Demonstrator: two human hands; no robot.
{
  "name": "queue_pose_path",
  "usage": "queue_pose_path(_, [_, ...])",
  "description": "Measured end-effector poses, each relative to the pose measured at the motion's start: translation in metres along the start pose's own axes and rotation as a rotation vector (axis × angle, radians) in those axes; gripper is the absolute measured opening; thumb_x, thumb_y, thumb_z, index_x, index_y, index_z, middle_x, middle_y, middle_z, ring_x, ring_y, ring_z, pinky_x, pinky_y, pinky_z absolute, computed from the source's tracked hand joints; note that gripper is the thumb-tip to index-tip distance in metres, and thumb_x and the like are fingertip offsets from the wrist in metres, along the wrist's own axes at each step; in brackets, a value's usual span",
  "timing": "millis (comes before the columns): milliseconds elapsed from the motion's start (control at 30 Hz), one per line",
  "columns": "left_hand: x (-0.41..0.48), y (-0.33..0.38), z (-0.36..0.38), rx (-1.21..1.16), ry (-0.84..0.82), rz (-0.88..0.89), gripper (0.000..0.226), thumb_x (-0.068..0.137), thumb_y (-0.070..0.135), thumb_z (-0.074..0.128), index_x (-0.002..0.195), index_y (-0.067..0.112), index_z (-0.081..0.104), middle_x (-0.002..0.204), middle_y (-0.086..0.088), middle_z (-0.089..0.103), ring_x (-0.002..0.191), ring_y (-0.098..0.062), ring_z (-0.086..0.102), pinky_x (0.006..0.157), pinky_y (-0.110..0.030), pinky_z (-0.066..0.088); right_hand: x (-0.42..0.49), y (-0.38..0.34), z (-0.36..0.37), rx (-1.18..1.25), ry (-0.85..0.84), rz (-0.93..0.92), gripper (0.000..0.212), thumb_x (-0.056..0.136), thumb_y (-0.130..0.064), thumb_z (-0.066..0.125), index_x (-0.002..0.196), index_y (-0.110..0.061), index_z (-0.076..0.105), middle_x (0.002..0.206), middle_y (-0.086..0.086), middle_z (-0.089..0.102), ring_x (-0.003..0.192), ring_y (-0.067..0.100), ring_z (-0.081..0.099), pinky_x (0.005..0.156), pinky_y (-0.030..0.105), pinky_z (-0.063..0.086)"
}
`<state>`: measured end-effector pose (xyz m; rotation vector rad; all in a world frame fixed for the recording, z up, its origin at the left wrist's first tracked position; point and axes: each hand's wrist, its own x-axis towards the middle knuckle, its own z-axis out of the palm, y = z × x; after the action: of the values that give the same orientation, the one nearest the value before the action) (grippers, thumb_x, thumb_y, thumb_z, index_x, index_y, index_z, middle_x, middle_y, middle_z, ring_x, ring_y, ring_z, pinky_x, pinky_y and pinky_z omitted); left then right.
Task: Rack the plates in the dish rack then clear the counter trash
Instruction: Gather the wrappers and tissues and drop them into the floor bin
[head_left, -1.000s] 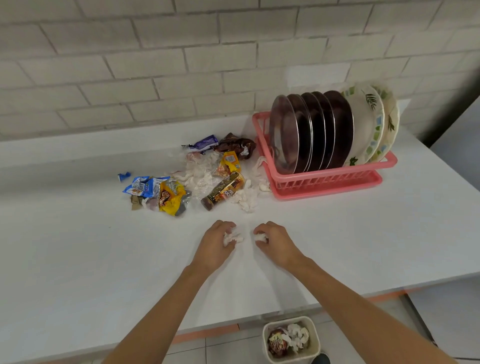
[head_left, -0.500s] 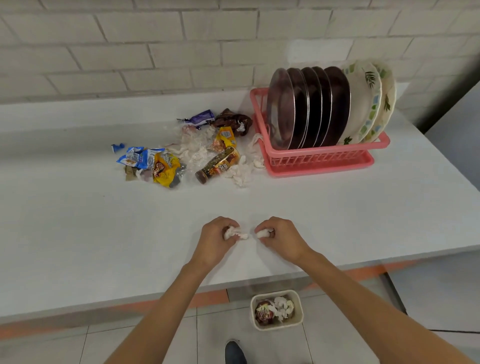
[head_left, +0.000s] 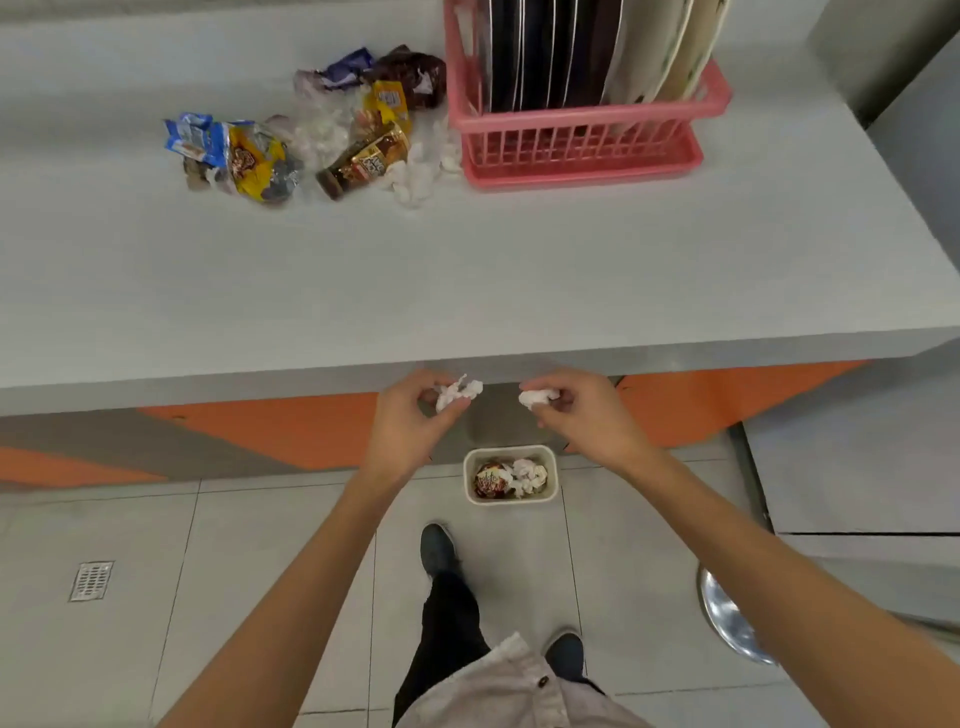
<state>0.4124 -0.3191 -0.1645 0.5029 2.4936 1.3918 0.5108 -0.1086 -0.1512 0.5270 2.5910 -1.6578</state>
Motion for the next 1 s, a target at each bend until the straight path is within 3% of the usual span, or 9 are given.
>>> queue_pose_path(100, [-0.037,0.002,0.03,0.027,0.005,-0.063,0.021,0.08,0.03,0.078,0.099,0.021,0.073,0.082,0.012,0.069,0.067,-0.005,0.059,0.063,-0.02,0.047,-0.033,0.028,-0.017,-0.036,-0.017,-0.016,0.024,0.084,-0.01,0.07,0.106,-0.02,0.072,0.103,-0.007,0.07,0.087,0.007,0.066,0.078,0.023,0.054])
queue_pose_path(200, [-0.056,0.005,0.053,0.026,-0.021,-0.099,0.021,0.081,0.033,0.077,0.098,0.022,0.073,0.082,0.01,0.071,0.068,-0.016,0.064,0.062,-0.031,0.053,-0.055,0.052,-0.031,-0.006,-0.008,0.007,0.021,0.082,-0.009,0.073,0.097,-0.024,0.071,0.094,-0.012,0.069,0.081,0.008,0.064,0.075,0.029,0.055])
queue_pose_path(333, [-0.067,0.0,0.078,0.103,-0.064,-0.125,0.022,0.082,0.029,0.078,0.101,0.019,0.071,0.09,0.006,0.07,0.078,-0.008,0.064,0.07,-0.025,0.054,-0.068,0.084,-0.043,-0.064,-0.04,0.049,0.028,0.08,-0.002,0.073,0.092,-0.028,0.071,0.095,-0.008,0.069,0.076,0.0,0.06,0.07,0.018,0.048])
queue_pose_path(533, [-0.061,-0.053,0.119,0.15,-0.159,-0.231,0.014,0.084,0.023,0.075,0.097,0.022,0.07,0.091,0.01,0.068,0.073,-0.01,0.063,0.061,-0.018,0.047,-0.064,0.168,-0.02,-0.057,-0.004,0.214,0.026,0.079,0.0,0.072,0.095,-0.021,0.076,0.095,-0.007,0.072,0.076,0.006,0.064,0.074,0.026,0.054])
queue_pose_path(667, [-0.047,-0.128,0.179,0.009,-0.165,-0.381,0.013,0.086,0.019,0.073,0.098,0.019,0.068,0.082,-0.007,0.073,0.072,-0.03,0.068,0.054,-0.033,0.052,-0.036,0.242,0.027,-0.143,-0.072,0.231,0.025,0.081,-0.002,0.068,0.099,-0.017,0.075,0.097,-0.004,0.07,0.069,-0.001,0.056,0.069,0.008,0.041])
queue_pose_path(733, [-0.033,-0.17,0.221,-0.031,-0.184,-0.427,0.013,0.086,0.015,0.073,0.098,0.018,0.067,0.083,-0.011,0.072,0.068,-0.027,0.065,0.053,-0.033,0.053,-0.018,0.289,0.053,-0.157,-0.059,0.271,0.023,0.081,-0.004,0.069,0.1,-0.016,0.075,0.098,0.0,0.07,0.068,0.0,0.054,0.063,0.002,0.036])
queue_pose_path(833, [-0.019,-0.235,0.283,-0.104,-0.194,-0.477,0.008,0.086,0.012,0.072,0.092,0.017,0.068,0.083,-0.003,0.067,0.071,-0.018,0.062,0.06,-0.033,0.054,0.003,0.366,0.087,-0.147,-0.028,0.327,0.023,0.081,-0.002,0.068,0.096,-0.018,0.074,0.1,0.006,0.07,0.075,0.013,0.059,0.057,0.003,0.038])
queue_pose_path(1000, [0.012,-0.344,0.346,-0.066,-0.223,-0.465,0.008,0.083,0.014,0.073,0.091,0.014,0.07,0.097,0.0,0.07,0.093,-0.024,0.067,0.086,-0.039,0.053,0.038,0.451,0.143,-0.219,-0.06,0.285,0.03,0.084,0.003,0.058,0.103,-0.013,0.074,0.107,0.008,0.065,0.073,0.009,0.05,0.056,0.008,0.037])
